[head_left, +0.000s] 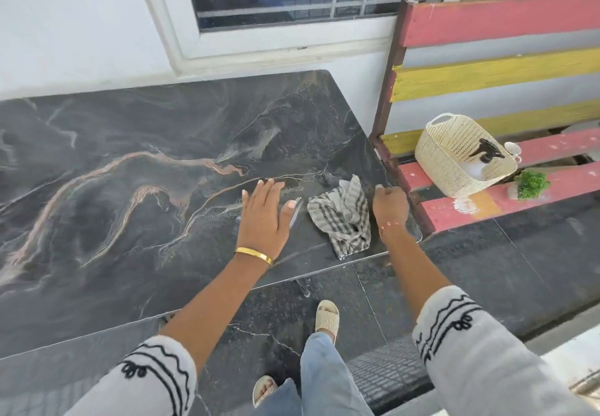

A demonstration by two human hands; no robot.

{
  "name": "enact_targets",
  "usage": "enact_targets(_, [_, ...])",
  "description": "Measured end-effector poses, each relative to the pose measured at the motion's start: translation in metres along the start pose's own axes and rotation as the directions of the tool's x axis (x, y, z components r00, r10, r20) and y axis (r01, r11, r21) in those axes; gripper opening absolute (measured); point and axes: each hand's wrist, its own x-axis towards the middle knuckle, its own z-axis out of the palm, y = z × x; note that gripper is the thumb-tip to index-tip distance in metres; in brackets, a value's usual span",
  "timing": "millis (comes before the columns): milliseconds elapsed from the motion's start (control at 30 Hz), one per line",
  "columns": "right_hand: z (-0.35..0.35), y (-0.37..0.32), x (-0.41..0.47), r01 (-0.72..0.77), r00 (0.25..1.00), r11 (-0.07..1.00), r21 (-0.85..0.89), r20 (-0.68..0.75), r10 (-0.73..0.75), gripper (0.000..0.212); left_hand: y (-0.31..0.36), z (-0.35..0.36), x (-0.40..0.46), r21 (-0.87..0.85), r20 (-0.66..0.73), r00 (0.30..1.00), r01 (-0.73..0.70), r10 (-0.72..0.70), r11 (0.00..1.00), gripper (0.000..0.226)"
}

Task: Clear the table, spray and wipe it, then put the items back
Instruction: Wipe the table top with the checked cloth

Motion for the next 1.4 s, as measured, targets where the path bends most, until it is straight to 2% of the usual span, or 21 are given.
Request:
enact_targets(67, [0.004, 0.0, -0.005, 0.195, 0.977, 0.979, -0.057, -0.075, -0.199, 0.033, -0.004, 0.005, -0.002, 0.029, 0.038, 0.999, 0.006, -0.007, 1.0, 0.081])
enact_targets(100, [0.009, -0.003, -0.011, 0.328, 0.941, 0.933, -0.15, -0.037, -0.337, 0.035, -0.005, 0.009, -0.002, 0.039, 0.062, 0.998, 0.007, -0.01, 0.999, 0.081])
enact_targets(167, [0.026, -0.005, -0.021, 0.574, 0.818, 0.738, -0.354, 0.204, -0.539, 0.039, -0.002, 0.018, 0.0, 0.037, 0.106, 0.994, 0.024, -0.028, 0.999, 0.074])
enact_targets(233, [0.046, 0.004, -0.025, 0.66, 0.752, 0.577, -0.482, 0.409, -0.518, 0.042, 0.003, 0.029, 0.003, 0.028, 0.136, 0.989, 0.049, -0.052, 0.998, 0.067])
enact_targets(267, [0.052, 0.012, -0.025, 0.662, 0.749, 0.545, -0.515, 0.442, -0.493, 0.044, 0.005, 0.033, 0.004, 0.022, 0.147, 0.988, 0.048, -0.051, 0.999, 0.066])
enact_targets(333, [0.057, 0.031, -0.029, 0.656, 0.752, 0.522, -0.545, 0.418, -0.509, 0.051, 0.009, 0.039, 0.005, 0.01, 0.168, 0.985, 0.047, -0.048, 0.999, 0.065])
enact_targets(400, [0.059, 0.041, -0.029, 0.591, 0.796, 0.577, -0.564, 0.292, -0.53, 0.061, 0.009, 0.041, 0.01, 0.015, 0.182, 0.982, 0.049, -0.051, 0.999, 0.064])
enact_targets(500, [0.067, 0.038, -0.025, 0.427, 0.894, 0.702, -0.571, 0.151, -0.421, 0.067, 0.001, 0.041, 0.02, 0.024, 0.179, 0.982, 0.061, -0.064, 0.998, 0.064])
enact_targets(700, [0.086, 0.018, -0.006, 0.298, 0.936, 0.76, -0.577, 0.021, -0.351, 0.054, -0.018, 0.036, 0.039, 0.007, 0.153, 0.976, 0.158, -0.157, 0.987, 0.054])
enact_targets(767, [0.096, 0.005, 0.003, 0.29, 0.939, 0.753, -0.591, 0.024, -0.343, 0.055, -0.027, 0.034, 0.044, -0.014, 0.129, 0.972, 0.199, -0.195, 0.98, 0.057])
enact_targets(900, [0.119, -0.023, 0.012, 0.369, 0.918, 0.684, -0.629, 0.13, -0.375, 0.055, -0.045, 0.027, 0.048, -0.013, 0.102, 0.964, 0.247, -0.244, 0.969, 0.064])
enact_targets(1167, [0.173, -0.064, -0.027, 0.6, 0.794, 0.554, -0.577, 0.346, -0.5, 0.054, -0.084, -0.009, 0.018, 0.036, 0.004, 0.926, 0.378, -0.379, 0.925, 0.058])
enact_targets(1267, [0.19, -0.069, -0.066, 0.716, 0.695, 0.489, -0.499, 0.438, -0.571, 0.054, -0.093, -0.023, -0.003, 0.059, -0.039, 0.9, 0.436, -0.434, 0.898, 0.052])
enact_targets(1333, [0.198, -0.067, -0.101, 0.798, 0.6, 0.424, -0.427, 0.512, -0.615, 0.054, -0.097, -0.031, -0.02, 0.063, -0.06, 0.887, 0.462, -0.459, 0.885, 0.051])
enact_targets(1400, [0.196, -0.058, -0.132, 0.877, 0.479, 0.329, -0.349, 0.592, -0.649, 0.051, -0.097, -0.038, -0.034, 0.056, -0.072, 0.887, 0.46, -0.456, 0.886, 0.059])
